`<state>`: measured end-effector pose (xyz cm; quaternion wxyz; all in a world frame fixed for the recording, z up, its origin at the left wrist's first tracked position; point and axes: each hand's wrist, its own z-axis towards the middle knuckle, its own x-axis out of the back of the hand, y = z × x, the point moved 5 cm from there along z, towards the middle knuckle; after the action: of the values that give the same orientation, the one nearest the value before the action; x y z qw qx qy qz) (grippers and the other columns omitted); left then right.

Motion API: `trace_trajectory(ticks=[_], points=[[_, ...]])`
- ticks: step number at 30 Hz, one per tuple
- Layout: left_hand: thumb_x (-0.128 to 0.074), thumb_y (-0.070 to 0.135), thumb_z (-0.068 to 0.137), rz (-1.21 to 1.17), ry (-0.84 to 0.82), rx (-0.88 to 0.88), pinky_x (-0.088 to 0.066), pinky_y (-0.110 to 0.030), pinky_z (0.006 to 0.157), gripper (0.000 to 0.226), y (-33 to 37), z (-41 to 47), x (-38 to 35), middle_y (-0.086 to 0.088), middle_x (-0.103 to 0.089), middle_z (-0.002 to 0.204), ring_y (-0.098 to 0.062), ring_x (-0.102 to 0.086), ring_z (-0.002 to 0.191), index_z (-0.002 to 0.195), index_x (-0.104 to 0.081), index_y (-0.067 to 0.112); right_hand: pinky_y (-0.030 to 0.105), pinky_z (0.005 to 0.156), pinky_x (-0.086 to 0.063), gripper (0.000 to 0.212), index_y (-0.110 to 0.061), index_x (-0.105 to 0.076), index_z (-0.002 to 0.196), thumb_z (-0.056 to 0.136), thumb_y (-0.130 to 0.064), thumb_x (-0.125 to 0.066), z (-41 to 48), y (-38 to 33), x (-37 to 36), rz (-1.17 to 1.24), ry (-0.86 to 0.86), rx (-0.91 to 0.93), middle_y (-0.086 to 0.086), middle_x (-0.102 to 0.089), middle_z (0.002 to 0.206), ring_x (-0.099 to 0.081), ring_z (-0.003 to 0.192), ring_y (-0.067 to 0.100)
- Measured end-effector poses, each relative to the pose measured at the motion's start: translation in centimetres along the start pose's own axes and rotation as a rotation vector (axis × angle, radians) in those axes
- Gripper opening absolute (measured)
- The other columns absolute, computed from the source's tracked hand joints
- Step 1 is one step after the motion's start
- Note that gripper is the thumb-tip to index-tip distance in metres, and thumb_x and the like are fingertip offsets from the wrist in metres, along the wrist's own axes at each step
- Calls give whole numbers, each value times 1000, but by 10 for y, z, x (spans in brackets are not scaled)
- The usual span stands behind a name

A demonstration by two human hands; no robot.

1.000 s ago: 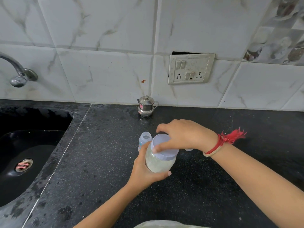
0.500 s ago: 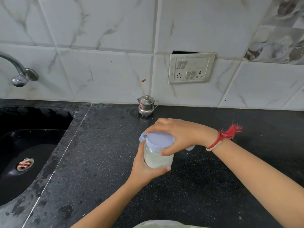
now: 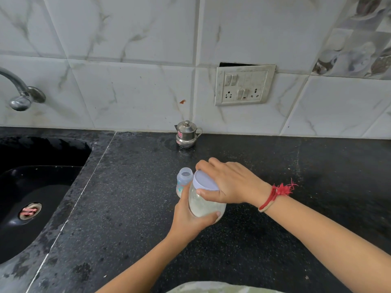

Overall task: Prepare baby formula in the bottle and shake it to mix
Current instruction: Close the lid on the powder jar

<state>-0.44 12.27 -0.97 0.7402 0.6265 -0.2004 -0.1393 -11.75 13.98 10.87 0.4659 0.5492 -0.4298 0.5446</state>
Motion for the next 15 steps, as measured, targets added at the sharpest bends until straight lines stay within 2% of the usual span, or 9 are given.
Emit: trace_trajectory(ticks=[5,7,10,15], points=[[-82,37,56,10,-3,-17,-53,-17,71,74,2,-4,-8,23,-66,107,-1,-66,95,116,-44,58,32,59,-30,57,-25,-40,115,80,-70,-35,-11,3,-3,29,43,-65,-2,-44,88,-38,60,23],[-86,35,55,17,-16,-28,-53,-17,70,80,3,-3,-9,20,-67,108,-3,-67,95,118,-42,57,31,60,-29,55,-27,-41,118,81,-68,-40,-15,6,-5,80,53,-57,-3,-45,90,-39,61,21],[-92,38,53,31,-51,-38,-52,-16,74,91,7,0,-9,19,-64,113,-4,-64,103,124,-38,54,29,58,-27,56,-32,-39,123,80,-68,-47,-19,14,-3,122,72,-48,-6,-47,94,-41,63,16],[-93,43,50,22,-147,-49,-48,-14,86,100,11,5,-11,23,-54,127,-3,-55,118,132,-36,42,29,58,-32,64,-37,-34,126,75,-76,-38,-25,28,-2,90,60,-48,-7,-52,100,-52,68,16]])
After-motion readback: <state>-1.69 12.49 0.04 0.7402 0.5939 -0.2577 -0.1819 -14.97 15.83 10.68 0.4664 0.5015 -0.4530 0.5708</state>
